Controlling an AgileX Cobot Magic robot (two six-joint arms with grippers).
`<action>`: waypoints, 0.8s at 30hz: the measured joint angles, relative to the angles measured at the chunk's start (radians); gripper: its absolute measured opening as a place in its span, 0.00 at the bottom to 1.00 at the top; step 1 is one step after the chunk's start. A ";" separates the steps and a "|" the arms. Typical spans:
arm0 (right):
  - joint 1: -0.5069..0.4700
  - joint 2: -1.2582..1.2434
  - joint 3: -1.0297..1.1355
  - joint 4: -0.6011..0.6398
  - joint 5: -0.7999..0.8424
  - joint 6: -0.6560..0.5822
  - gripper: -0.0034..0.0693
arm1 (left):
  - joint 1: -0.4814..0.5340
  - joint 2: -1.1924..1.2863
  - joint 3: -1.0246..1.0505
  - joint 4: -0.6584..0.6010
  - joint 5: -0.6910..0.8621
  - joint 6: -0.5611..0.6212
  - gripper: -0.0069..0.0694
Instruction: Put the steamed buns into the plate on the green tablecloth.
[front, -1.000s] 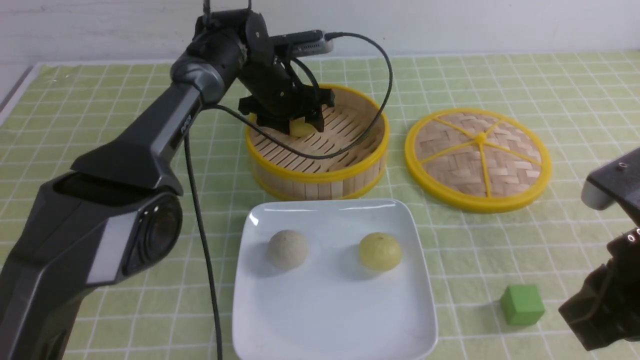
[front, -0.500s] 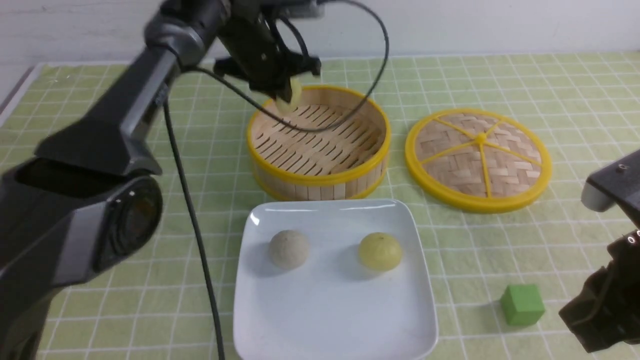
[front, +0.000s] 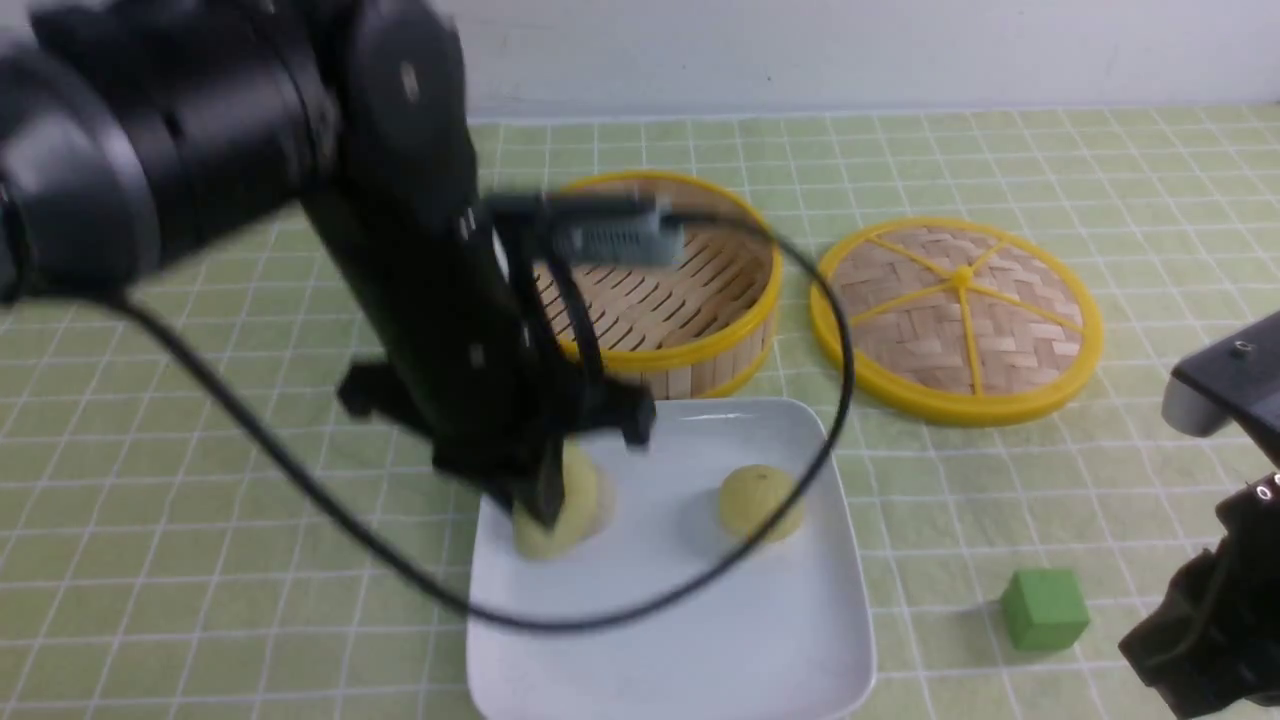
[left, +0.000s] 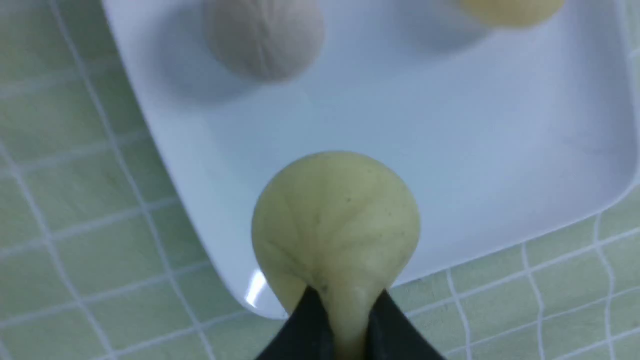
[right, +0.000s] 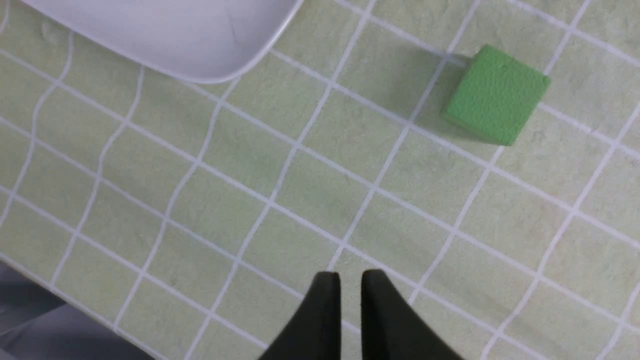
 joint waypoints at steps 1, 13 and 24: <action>0.000 0.000 0.000 0.005 0.005 0.000 0.17 | -0.022 -0.004 0.083 0.000 -0.073 -0.040 0.14; 0.000 -0.172 0.004 -0.010 0.073 0.040 0.03 | -0.049 0.075 0.237 0.000 -0.373 -0.115 0.55; 0.000 -0.768 0.247 -0.236 -0.299 0.234 0.03 | -0.049 -0.025 0.207 0.040 -0.336 -0.116 0.84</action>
